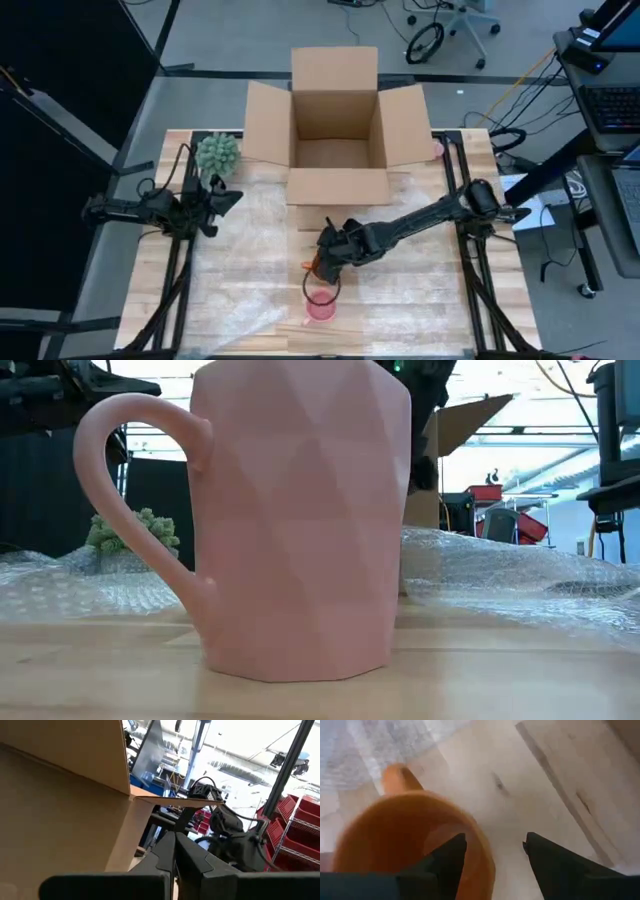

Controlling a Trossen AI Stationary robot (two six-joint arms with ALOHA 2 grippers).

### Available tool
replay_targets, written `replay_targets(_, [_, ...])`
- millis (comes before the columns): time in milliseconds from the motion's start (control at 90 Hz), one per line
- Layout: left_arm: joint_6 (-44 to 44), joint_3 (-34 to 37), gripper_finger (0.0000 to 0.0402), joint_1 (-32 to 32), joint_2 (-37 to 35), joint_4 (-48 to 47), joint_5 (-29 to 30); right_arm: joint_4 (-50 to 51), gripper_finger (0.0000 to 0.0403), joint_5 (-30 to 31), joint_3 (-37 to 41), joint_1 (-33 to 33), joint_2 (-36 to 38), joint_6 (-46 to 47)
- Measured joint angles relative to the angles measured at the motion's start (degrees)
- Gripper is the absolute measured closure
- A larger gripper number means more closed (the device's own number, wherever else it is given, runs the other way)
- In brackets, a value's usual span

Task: Wrap mug
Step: Wrap the yellow mug with bubble wrap

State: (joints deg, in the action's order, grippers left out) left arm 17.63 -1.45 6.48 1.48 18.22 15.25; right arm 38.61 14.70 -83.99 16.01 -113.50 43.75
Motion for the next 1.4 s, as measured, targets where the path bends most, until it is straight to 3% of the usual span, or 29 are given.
replay_targets(122, [0.00, 0.00, 0.0402, 0.02, 0.00, 0.09, 0.00, 0.38, 0.0260, -0.07, 0.00, -0.72, -0.52, -1.11])
replay_targets(300, [0.00, 0.00, 0.0402, 0.00, 0.00, 0.09, 0.00, 0.46, 0.0370, 0.10, 0.00, -1.02, -0.13, -2.97])
replay_targets(356, [0.00, 0.00, 0.0402, 0.00, 0.00, 0.11, -0.02, 0.99, 0.0388, -0.15, 0.00, -1.01, 0.37, -3.92])
replay_targets(611, [0.01, 0.00, 0.0402, 0.01, 0.00, 0.10, -0.03, 5.81, 0.0397, 0.33, -0.14, 2.45, 10.10, -3.06])
replay_targets(789, [0.03, 0.00, 0.0402, 0.02, 0.00, 0.15, -0.04, 24.53, 0.0398, -1.40, -0.07, 7.22, 16.69, 5.83])
replay_targets(933, [0.02, 0.00, 0.0402, 0.02, 0.00, 0.13, -0.07, 38.26, 0.0399, -2.90, 0.63, 11.20, 17.63, 13.14])
replay_targets(1189, [0.07, 0.00, 0.0402, 0.02, 0.00, 0.24, -0.07, 36.07, 0.0400, -2.77, 13.31, 13.49, 18.33, 22.19])
replay_targets(1400, [0.09, 0.00, 0.0402, 0.00, 0.00, 0.35, -0.06, 27.56, 0.0401, -2.68, 24.60, 14.53, 30.04, 29.99])
